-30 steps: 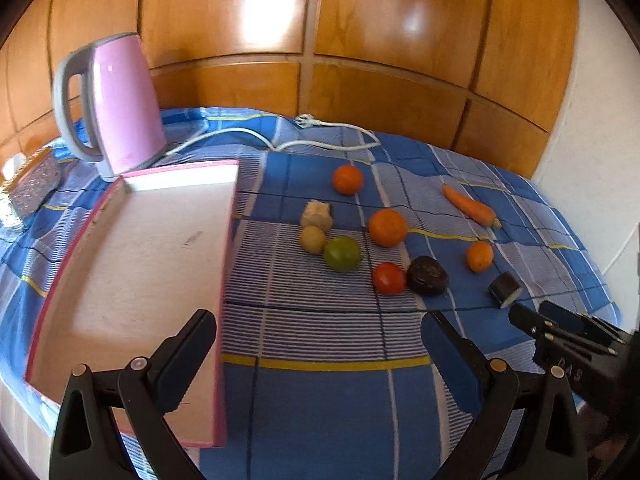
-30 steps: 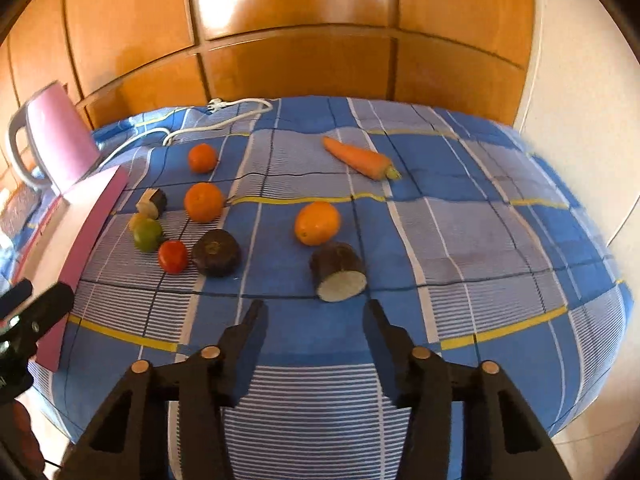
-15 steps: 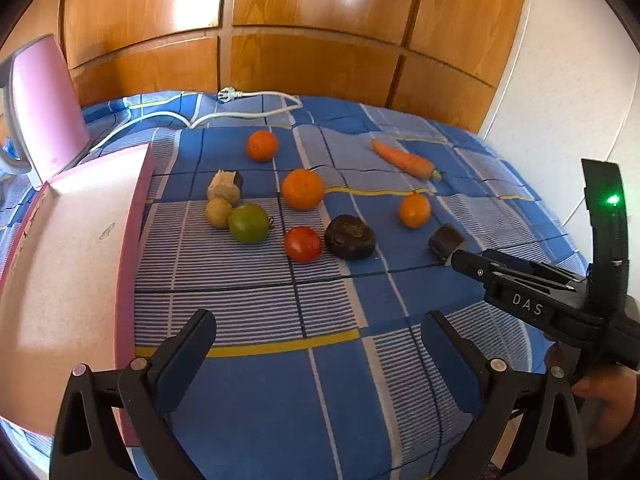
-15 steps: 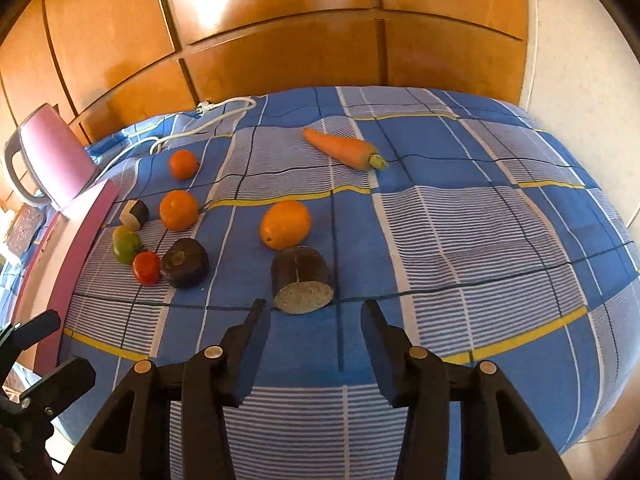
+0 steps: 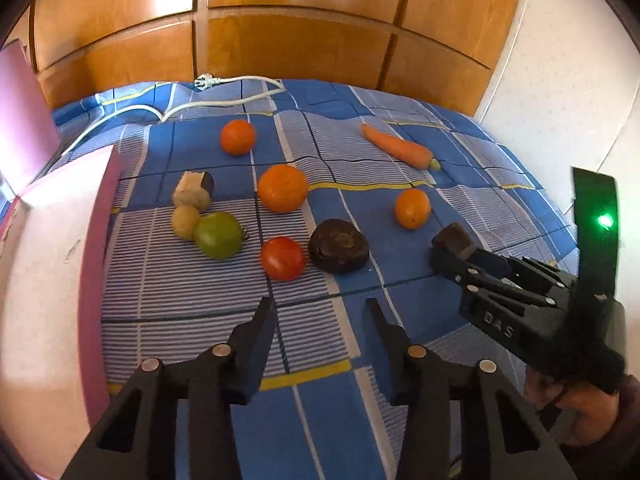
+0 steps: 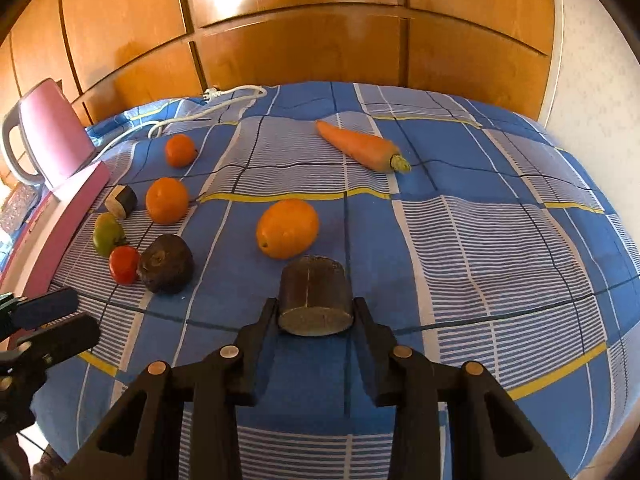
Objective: Organize fruits
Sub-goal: 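Grasp the red tomato with the left tool while the right tool lifts the cylinder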
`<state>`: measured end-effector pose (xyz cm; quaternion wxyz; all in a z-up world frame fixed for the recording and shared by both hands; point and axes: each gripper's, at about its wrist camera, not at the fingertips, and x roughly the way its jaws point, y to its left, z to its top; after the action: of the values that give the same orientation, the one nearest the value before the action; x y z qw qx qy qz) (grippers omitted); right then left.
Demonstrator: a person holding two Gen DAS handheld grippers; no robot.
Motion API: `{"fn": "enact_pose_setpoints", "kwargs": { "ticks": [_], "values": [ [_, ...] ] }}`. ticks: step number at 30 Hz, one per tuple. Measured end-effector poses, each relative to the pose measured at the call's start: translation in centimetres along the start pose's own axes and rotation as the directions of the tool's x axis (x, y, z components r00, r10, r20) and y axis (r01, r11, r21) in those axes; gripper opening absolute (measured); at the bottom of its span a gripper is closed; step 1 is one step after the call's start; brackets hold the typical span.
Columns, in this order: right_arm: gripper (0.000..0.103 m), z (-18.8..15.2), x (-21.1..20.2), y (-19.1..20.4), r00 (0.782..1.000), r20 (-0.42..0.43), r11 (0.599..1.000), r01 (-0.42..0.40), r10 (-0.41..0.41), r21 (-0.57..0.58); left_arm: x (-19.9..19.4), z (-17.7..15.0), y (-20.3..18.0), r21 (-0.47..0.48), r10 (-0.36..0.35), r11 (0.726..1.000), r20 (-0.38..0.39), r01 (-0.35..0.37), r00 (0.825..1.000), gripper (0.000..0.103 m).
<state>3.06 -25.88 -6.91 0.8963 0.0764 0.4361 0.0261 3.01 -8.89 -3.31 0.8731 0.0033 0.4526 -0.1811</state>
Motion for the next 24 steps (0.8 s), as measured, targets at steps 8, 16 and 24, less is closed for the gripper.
{"fn": "enact_pose_setpoints", "kwargs": {
  "ticks": [8,16,24],
  "values": [
    [0.036,-0.1,0.1,-0.1,1.000,0.020,1.000,-0.016,0.016,-0.019,2.1,1.8,1.9,-0.111,0.051,0.992,-0.017,-0.052,0.999,0.043],
    [0.036,-0.2,0.1,-0.1,0.999,0.034,1.000,-0.013,0.014,-0.029,4.5,3.0,2.2,-0.110,0.071,0.991,-0.039,-0.075,0.997,0.034],
    [0.036,0.0,0.0,0.2,1.000,0.027,0.999,0.005,-0.004,-0.035,3.9,2.2,2.6,-0.117,0.052,0.992,-0.019,-0.054,0.998,0.028]
  ]
}}
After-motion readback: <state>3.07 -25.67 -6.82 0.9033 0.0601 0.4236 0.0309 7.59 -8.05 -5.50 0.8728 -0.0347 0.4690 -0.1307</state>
